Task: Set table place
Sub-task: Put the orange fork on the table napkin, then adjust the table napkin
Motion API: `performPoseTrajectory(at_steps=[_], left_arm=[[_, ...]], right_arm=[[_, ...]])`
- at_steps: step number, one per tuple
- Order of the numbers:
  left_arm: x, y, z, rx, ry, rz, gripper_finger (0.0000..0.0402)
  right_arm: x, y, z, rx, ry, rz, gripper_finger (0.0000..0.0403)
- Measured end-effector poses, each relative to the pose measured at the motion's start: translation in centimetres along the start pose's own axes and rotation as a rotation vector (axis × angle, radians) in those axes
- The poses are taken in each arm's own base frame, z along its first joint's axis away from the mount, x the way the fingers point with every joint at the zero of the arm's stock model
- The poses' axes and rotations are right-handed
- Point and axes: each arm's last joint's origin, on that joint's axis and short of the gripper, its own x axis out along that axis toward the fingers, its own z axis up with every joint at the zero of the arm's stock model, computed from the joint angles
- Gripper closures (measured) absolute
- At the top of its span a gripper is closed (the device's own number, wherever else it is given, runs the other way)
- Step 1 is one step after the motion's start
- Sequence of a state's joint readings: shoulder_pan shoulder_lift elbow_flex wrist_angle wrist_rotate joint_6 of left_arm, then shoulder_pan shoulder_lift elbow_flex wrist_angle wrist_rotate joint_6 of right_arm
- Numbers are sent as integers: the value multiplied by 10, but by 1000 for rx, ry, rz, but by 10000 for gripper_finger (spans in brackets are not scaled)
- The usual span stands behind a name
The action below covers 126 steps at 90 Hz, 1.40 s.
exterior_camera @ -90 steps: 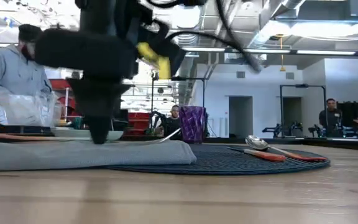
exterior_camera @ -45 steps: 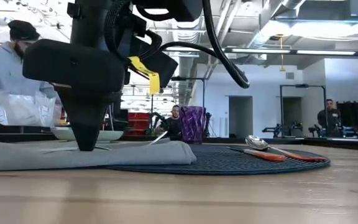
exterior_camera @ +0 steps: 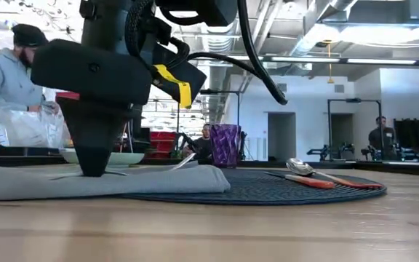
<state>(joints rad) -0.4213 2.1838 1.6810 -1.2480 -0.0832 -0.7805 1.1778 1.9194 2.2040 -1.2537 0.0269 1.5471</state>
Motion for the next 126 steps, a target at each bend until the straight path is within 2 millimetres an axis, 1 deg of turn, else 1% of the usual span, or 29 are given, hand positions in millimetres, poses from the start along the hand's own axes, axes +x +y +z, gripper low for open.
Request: performPoseTrajectory(at_steps=[18, 32, 42, 48, 60, 67, 75, 85, 94, 103, 109, 117, 126], left_arm=[[-4, 1, -1, -19, -7, -7, 261], [-14, 4, -2, -23, -20, -21, 260], [-25, 8, -5, -49, -36, -38, 260], [-33, 12, -8, -66, -46, -37, 260], [-41, 18, -15, -67, -52, 24, 260], [-44, 19, -20, -63, -56, 37, 260], [-48, 14, -27, -73, -68, 34, 260], [-51, 6, -46, -110, -92, 50, 260], [-53, 1, -71, -195, -128, 25, 260], [-55, -4, -97, -212, -191, -79, 260], [-56, -4, -114, -209, -220, -152, 260], [-51, -2, -133, -222, -254, -244, 260], [-36, 6, -148, -297, -244, -259, 260]], right_arm=[[0, 0, 0, 0, 0, 2, 284], [0, 0, 0, -2, 0, 2, 284], [0, 0, 0, -7, 1, 1, 284], [0, 0, 0, -10, 1, 1, 284], [0, 0, 0, -10, 1, -2, 284], [0, 0, -2, -14, 3, -2, 284], [0, 0, -3, -16, 5, -1, 284], [0, 0, -8, -27, 12, -1, 284], [0, 0, -13, -38, 18, 0, 284], [-1, 0, -17, -47, 15, 0, 284], [-1, 0, -18, -49, 7, -1, 284], [-1, -1, -19, -54, 5, -6, 284], [-1, -1, -19, -55, 3, -11, 284]])
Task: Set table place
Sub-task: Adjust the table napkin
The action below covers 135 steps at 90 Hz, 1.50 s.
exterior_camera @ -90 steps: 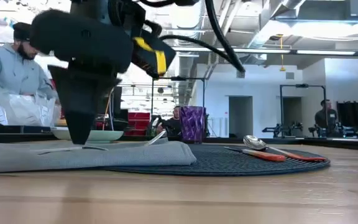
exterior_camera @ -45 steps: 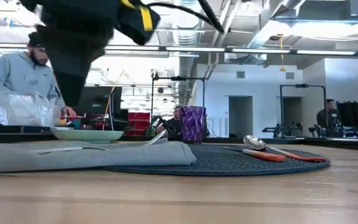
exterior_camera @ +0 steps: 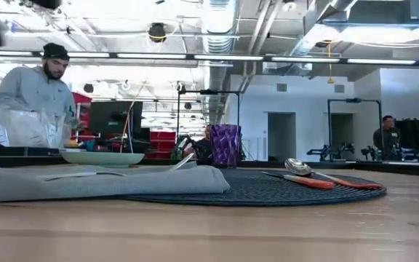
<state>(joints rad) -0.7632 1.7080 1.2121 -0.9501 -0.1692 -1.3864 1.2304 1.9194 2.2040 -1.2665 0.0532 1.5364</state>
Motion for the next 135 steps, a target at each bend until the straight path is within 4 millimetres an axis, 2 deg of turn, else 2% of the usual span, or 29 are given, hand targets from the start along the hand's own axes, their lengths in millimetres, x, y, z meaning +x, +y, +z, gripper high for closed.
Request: performPoseTrajectory(at_steps=[8, 18, 36, 52, 67, 81, 91, 102, 118, 128, 135], left_arm=[[3, 8, -3, -84, -26, 1, 260], [0, 12, 7, -126, -100, 4, 260], [10, 14, 12, -33, -68, 45, 260], [25, 28, 9, -39, -54, 112, 260], [29, 35, 13, 8, -22, 122, 260], [41, 36, 19, 56, -23, 62, 260], [56, 42, 19, 43, 4, 4, 260], [63, 49, 21, 19, 15, -4, 260], [54, 49, 29, 10, 9, -33, 260], [31, 47, 35, -3, -34, -115, 260], [19, 53, 35, -18, -36, -122, 260]], right_arm=[[0, -2, 0, 0, 0, -17, 284], [0, -4, 0, -1, 1, -45, 284], [0, -5, 0, -27, 1, -50, 284], [0, -5, 1, -27, 1, -51, 284], [0, -7, 1, -28, 2, -68, 284], [0, -9, 1, -29, 3, -93, 284], [0, -9, 1, -22, 3, -93, 284], [0, -9, 1, -20, 3, -92, 284], [0, -10, 1, -19, 3, -103, 284], [-1, -12, 1, -20, 4, -127, 284], [-1, -13, 1, -20, 4, -137, 284]])
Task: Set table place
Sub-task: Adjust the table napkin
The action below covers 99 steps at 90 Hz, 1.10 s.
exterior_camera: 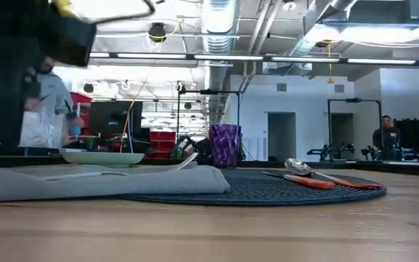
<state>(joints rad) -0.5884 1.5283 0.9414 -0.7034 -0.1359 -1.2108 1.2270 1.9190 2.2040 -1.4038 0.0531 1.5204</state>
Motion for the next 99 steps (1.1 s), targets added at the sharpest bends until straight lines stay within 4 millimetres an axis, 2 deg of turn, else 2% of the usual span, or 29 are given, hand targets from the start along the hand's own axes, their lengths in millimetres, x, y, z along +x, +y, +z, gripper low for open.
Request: performPoseTrajectory(at_steps=[13, 21, 26, 40, 51, 99], left_arm=[[-20, 18, -3, -19, 1, 92, 260], [-16, 34, -7, -32, 34, 195, 260], [-11, 39, -6, -45, 48, 199, 260], [8, 39, -3, 9, 65, 42, 260], [16, 50, -1, -24, 70, 74, 260], [24, 55, 14, 62, 33, 8, 260]], right_arm=[[0, -2, 0, -9, 1, -19, 284], [0, -3, 0, -11, 1, -29, 284], [0, -3, 0, -12, 2, -30, 284], [0, -3, 0, -12, 2, -31, 284], [0, -3, 0, -11, 2, -34, 284], [-1, -6, 0, -5, 4, -62, 284]])
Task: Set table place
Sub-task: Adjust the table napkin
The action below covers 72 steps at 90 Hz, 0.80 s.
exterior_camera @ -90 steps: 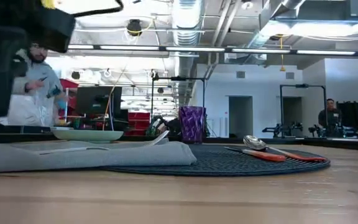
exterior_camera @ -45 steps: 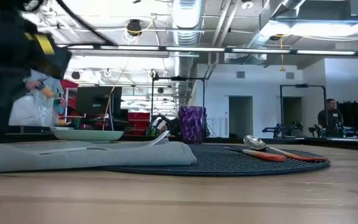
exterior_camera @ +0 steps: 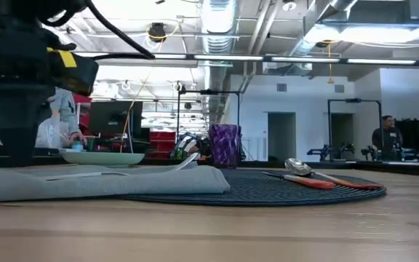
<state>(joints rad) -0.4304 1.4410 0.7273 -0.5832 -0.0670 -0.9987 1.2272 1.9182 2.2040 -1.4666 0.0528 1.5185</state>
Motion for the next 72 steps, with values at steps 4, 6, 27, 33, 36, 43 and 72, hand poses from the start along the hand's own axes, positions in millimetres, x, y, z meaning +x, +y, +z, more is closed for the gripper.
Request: performPoseTrajectory(at_steps=[4, 6, 27, 33, 36, 43, 72], left_arm=[[4, 3, -1, -10, 8, -8, 260], [7, 6, -2, -21, 13, -12, 260], [18, 14, -7, -70, 27, -72, 260], [18, 14, -7, -56, 28, -74, 260], [18, 14, -7, -54, 28, -76, 260], [18, 13, -7, -47, 34, -84, 263], [19, 7, -5, -20, 53, -169, 392]], right_arm=[[0, 0, 0, 0, 0, 0, 284], [0, 0, 0, 0, 0, 0, 284], [0, 0, 0, 2, 9, 1, 284], [0, 0, 0, 2, 9, 0, 284], [0, 0, 0, 2, 9, 0, 284], [0, -1, 0, 2, 9, -5, 284], [0, -5, 0, -3, 18, -54, 284]])
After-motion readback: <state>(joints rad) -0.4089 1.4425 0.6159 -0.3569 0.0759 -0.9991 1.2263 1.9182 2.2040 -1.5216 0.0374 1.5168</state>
